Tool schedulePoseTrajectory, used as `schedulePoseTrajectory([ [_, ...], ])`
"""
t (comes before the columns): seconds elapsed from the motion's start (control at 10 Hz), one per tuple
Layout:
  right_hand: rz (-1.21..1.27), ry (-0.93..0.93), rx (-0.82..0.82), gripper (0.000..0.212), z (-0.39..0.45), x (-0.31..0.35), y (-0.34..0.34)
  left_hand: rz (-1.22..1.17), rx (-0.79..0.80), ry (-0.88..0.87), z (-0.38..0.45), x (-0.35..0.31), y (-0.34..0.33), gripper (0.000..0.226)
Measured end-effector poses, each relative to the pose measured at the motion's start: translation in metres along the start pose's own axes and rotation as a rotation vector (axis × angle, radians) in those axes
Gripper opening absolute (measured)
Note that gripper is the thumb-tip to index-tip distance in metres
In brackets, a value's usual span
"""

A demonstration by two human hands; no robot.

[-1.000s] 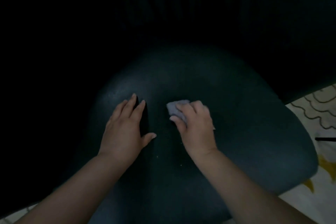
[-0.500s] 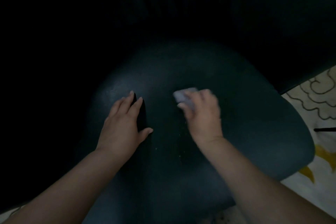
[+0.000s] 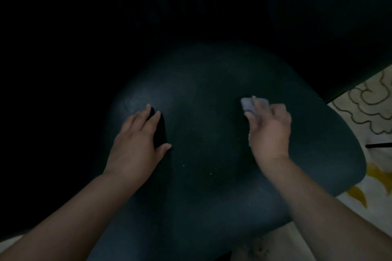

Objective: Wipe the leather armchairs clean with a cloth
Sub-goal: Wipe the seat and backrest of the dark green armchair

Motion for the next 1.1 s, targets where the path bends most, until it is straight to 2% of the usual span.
schedulePoseTrajectory([
  [0.1, 0.026, 0.028, 0.059, 0.040, -0.030, 0.014, -0.003, 0.017, 0.006, 0.018, -0.003, 0.004, -0.001, 0.080],
  [0.2, 0.145, 0.186, 0.127, 0.042, -0.073, 0.057, -0.007, 0.026, 0.015, 0.024, -0.009, 0.005, -0.001, 0.079],
  [0.3, 0.181, 0.183, 0.126, 0.039, -0.062, 0.049, -0.001, 0.033, 0.012, 0.018, -0.015, 0.009, 0.002, 0.075],
  [0.4, 0.138, 0.022, 0.011, 0.037, -0.043, 0.013, 0.007, 0.043, -0.006, 0.028, -0.022, 0.020, 0.006, 0.067],
  [0.5, 0.122, 0.016, 0.064, 0.038, -0.071, 0.023, 0.006, 0.049, -0.023, 0.063, -0.031, 0.033, 0.009, 0.062],
  [0.6, 0.231, 0.132, 0.154, 0.038, -0.119, 0.073, -0.001, 0.055, -0.010, 0.079, -0.042, 0.040, 0.010, 0.062],
  [0.7, 0.267, 0.205, 0.169, 0.039, -0.119, 0.079, 0.002, 0.041, -0.015, 0.070, -0.052, 0.043, 0.011, 0.062],
  [0.8, 0.080, 0.027, -0.006, 0.037, -0.089, 0.036, 0.010, 0.040, -0.013, 0.056, -0.058, 0.048, 0.012, 0.063],
  [0.9, 0.107, -0.072, 0.045, 0.041, -0.103, 0.033, 0.011, 0.041, 0.004, 0.061, -0.063, 0.055, 0.013, 0.066],
  [1.0, 0.224, 0.029, 0.169, 0.042, -0.147, 0.075, 0.001, 0.035, 0.027, 0.067, -0.070, 0.060, 0.012, 0.072],
  [1.1, 0.294, 0.143, 0.180, 0.042, -0.154, 0.092, 0.000, 0.038, 0.027, 0.063, -0.076, 0.064, 0.012, 0.076],
])
Point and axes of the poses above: each hand's wrist, its own z-axis towards the middle knuckle, its own y-axis out of the back of the hand, x = y × z, the point moved 3 cm from there along z, towards the middle knuckle, and after that the axes turned 15 degrees about -x, right-handed, at the moved point
